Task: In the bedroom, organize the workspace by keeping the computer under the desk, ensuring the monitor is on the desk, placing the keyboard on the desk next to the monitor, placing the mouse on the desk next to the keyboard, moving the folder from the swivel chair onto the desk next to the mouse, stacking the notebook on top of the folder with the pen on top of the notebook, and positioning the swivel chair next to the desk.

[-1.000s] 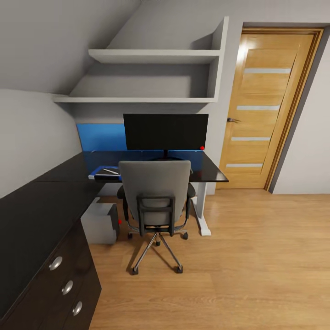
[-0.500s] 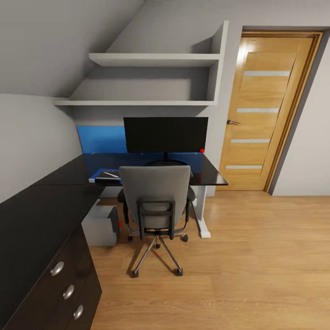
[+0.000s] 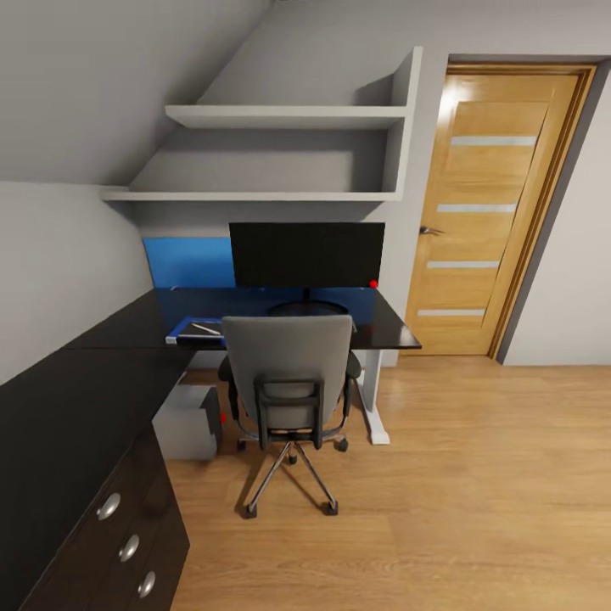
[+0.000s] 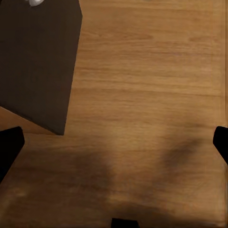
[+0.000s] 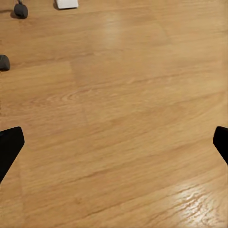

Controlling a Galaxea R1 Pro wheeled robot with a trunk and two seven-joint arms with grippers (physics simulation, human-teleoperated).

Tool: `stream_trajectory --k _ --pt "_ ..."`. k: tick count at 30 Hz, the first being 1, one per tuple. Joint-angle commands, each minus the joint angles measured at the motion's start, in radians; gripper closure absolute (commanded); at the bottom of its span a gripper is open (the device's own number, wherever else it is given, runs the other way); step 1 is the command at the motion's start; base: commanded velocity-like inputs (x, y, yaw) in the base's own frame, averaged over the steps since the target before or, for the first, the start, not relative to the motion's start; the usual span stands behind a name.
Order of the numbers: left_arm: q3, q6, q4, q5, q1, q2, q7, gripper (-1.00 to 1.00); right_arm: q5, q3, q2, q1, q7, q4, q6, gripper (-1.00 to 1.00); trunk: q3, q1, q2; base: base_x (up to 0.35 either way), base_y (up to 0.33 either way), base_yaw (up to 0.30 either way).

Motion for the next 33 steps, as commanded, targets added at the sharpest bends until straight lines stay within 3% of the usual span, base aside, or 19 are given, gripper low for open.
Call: stream_trajectory --k 1,5,10,25,33 --pt "-0.009 0.023 0.000 0.004 0.000 0.000 0.000 -1.00 -0.004 0.004 0.000 -0.001 -0.001 0.002 -0.004 -1.00 0.002 -0.004 0.007 0.000 0.000 0.000" --pt "-0.010 0.113 -0.002 0.003 0.000 -0.001 -0.007 -1.00 -0.004 0.004 0.000 -0.001 -0.001 0.002 -0.004 -1.00 0.015 -0.019 0.035 0.000 0.000 0.000" --pt "-0.010 0.151 -0.003 0.003 0.000 -0.004 -0.009 -1.00 -0.004 0.004 0.000 -0.001 -0.001 0.002 -0.004 -1.00 0.030 -0.039 0.070 0.000 0.000 0.000" --pt "-0.011 0.165 -0.006 0.002 0.000 -0.054 -0.004 -1.00 -0.004 0.004 0.000 -0.001 -0.001 0.002 -0.004 -1.00 0.077 -0.096 0.175 0.000 0.000 0.000" --pt "-0.011 0.164 -0.007 0.002 0.000 -0.063 -0.001 -1.00 -0.004 0.004 0.000 -0.001 -0.001 0.002 -0.004 -1.00 0.077 -0.096 0.175 0.000 0.000 0.000"
